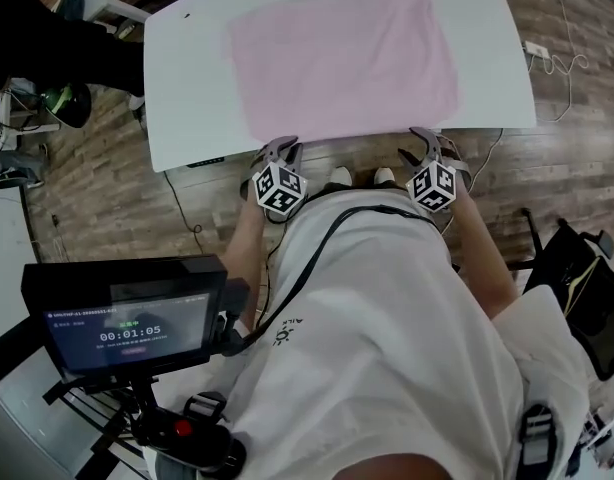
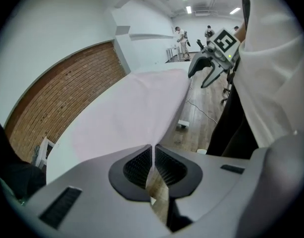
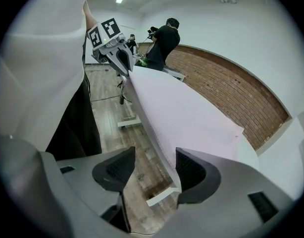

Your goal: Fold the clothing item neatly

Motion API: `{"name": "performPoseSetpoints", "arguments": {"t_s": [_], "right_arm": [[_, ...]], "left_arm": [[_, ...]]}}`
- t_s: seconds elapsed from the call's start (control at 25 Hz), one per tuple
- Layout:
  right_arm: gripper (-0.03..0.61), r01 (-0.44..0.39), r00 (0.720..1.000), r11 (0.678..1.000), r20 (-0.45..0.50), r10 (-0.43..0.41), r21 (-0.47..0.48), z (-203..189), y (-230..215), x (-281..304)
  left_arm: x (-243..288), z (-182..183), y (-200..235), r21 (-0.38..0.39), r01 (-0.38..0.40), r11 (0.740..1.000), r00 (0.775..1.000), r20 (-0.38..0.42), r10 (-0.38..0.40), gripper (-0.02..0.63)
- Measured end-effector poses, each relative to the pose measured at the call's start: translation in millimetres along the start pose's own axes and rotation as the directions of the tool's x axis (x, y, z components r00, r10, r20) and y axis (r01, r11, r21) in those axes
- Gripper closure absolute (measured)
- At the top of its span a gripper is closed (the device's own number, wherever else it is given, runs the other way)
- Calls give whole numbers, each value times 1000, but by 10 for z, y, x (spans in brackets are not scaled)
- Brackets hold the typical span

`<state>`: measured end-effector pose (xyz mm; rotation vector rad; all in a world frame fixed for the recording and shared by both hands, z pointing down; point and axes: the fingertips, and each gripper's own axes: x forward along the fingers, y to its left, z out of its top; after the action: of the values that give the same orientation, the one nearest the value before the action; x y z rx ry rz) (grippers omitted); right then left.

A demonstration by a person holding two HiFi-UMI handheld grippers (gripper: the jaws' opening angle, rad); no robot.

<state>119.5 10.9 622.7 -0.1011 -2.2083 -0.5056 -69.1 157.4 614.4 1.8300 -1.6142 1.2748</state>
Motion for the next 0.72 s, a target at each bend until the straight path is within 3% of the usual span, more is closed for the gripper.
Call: {"name": "performPoseSetpoints", "arguments": {"t_s": [0.12,0.28,0.52,0.72], "right_arm": [[302,69,998,998,0,-69,-3,-38,-41,-26],[298,148,988,989,-34,-149,-25,-105,-68,12],[298,185,966,971,-154,-208,-150,-509,-55,97],[298,247,942,940,-168,-290,-236,-609,-156,42]], "left_arm": [[-44,125,-26,7,-4,1000,1000,21,4,591],[-118,167,-75,56,2,998,999,33,-3,591],[-181,71,-349,110,53,992,998,20,-56,591],[-189,86,-427,146,75,986,997,24,-79,591]]}}
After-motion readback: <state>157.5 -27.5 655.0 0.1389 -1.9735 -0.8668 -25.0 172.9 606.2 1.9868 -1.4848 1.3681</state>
